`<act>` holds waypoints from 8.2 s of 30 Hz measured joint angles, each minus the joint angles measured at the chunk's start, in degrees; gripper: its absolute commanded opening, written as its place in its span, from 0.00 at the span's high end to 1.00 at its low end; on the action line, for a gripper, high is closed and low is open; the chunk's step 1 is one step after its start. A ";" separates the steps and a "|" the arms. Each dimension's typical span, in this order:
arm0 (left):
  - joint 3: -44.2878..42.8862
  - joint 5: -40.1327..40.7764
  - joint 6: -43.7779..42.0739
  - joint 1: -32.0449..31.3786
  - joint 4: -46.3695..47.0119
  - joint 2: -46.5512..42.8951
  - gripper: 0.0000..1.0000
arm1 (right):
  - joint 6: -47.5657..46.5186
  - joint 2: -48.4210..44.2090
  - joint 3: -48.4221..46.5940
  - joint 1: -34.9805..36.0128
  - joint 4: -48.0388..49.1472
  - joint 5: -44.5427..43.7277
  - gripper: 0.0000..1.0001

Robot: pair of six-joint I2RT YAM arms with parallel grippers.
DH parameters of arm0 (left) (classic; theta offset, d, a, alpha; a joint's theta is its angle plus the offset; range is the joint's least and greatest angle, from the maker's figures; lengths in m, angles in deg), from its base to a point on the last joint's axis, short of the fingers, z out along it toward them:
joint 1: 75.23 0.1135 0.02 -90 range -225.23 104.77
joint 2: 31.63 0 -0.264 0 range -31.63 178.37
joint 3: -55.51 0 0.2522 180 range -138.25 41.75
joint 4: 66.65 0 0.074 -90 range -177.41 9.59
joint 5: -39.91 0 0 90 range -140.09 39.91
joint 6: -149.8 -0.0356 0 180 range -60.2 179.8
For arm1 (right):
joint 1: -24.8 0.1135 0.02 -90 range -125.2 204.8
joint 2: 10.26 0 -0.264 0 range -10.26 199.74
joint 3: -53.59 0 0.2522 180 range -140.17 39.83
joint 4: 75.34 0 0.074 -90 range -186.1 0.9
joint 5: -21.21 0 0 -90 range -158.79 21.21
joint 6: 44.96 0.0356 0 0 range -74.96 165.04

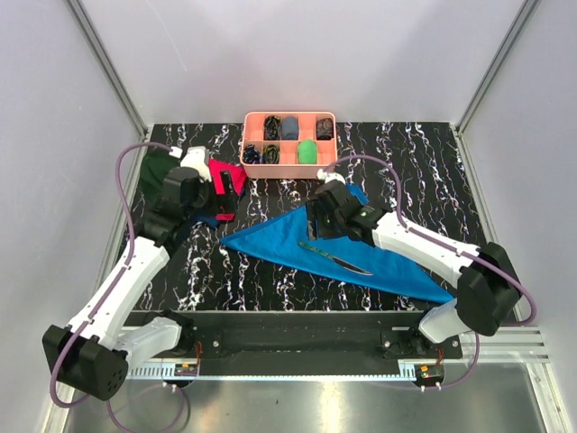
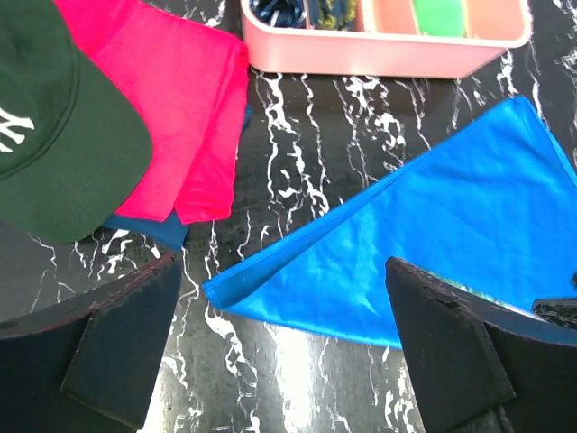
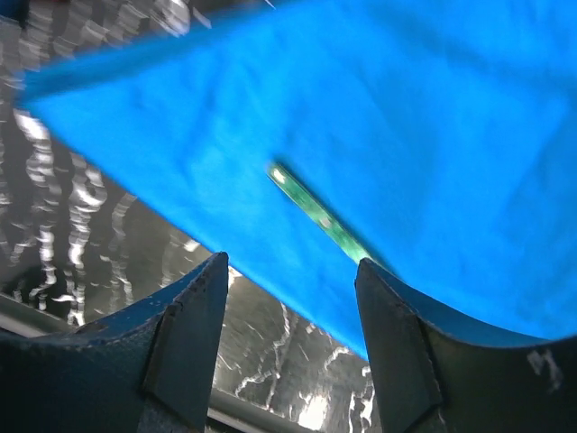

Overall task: Fold the napkin, place the utensils inside, and roll it up
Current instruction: Fold the napkin

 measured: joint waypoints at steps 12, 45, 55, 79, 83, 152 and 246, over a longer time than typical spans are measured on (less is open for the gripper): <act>25.14 -0.26 17.03 5.99 10.54 0.31 0.20 | 7.69 0.52 3.78 -10.43 2.14 6.08 0.38; 31.39 -8.31 22.77 15.02 23.17 6.69 0.20 | -16.33 37.42 -29.66 -28.44 3.78 5.03 0.55; 31.19 -9.51 22.75 15.87 24.00 8.83 0.20 | -23.08 38.69 -31.32 -28.44 3.63 9.57 0.56; 30.64 -10.58 22.73 16.37 24.22 9.25 0.21 | -27.71 41.16 -31.26 -28.44 1.79 10.99 0.69; 30.56 -10.67 22.73 16.44 24.22 9.25 0.21 | -27.74 41.35 -31.32 -28.44 1.01 10.88 0.81; 25.22 -16.15 29.14 15.17 40.17 26.16 0.43 | -30.58 39.60 -32.35 -30.18 -0.02 3.39 0.45; 26.34 -15.34 27.23 13.44 40.59 27.10 1.00 | -15.67 28.70 -7.10 -10.88 8.26 37.88 0.48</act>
